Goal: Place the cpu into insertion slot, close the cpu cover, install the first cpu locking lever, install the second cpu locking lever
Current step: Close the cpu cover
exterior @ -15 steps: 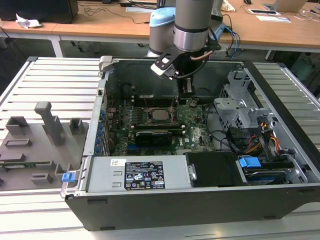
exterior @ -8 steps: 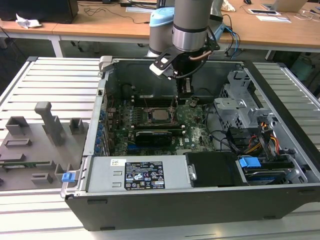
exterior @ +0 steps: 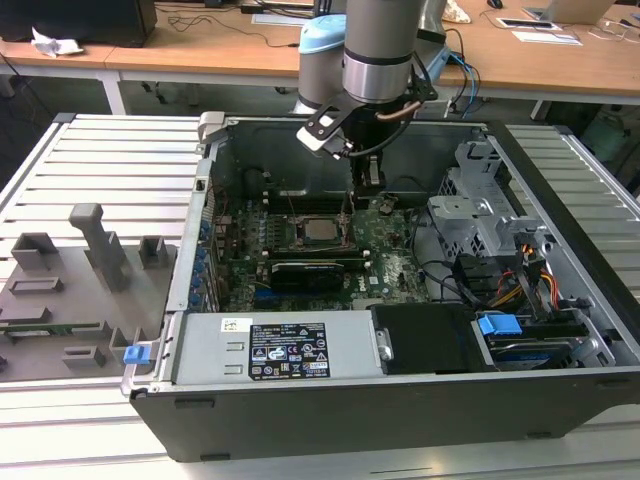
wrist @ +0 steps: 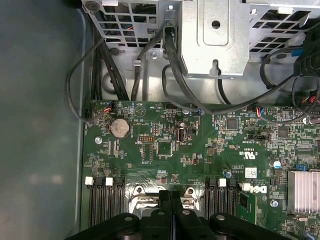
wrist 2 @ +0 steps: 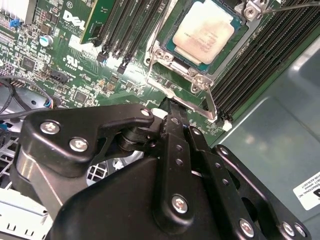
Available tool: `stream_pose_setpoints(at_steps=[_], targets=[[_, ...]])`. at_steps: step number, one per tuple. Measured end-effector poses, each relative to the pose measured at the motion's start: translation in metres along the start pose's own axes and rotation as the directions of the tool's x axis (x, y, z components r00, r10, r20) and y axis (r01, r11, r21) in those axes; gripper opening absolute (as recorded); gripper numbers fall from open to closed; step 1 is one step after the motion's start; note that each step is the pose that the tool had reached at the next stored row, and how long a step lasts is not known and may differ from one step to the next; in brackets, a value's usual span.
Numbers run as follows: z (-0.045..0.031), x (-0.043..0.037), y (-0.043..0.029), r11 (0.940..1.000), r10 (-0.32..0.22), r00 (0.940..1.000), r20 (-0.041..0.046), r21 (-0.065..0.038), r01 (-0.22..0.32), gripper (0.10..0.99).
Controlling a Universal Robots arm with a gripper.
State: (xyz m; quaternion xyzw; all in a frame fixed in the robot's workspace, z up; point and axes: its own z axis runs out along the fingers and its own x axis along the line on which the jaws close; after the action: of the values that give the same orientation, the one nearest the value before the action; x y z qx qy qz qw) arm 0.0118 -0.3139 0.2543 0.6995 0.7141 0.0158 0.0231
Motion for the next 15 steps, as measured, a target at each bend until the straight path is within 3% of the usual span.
stream_pose_setpoints(at_steps=[15], targets=[[-0.0005, 0.0002, -0.0086, 1.0, 0.0, 1.0, -0.0001, 0.0, 0.0, 0.106]])
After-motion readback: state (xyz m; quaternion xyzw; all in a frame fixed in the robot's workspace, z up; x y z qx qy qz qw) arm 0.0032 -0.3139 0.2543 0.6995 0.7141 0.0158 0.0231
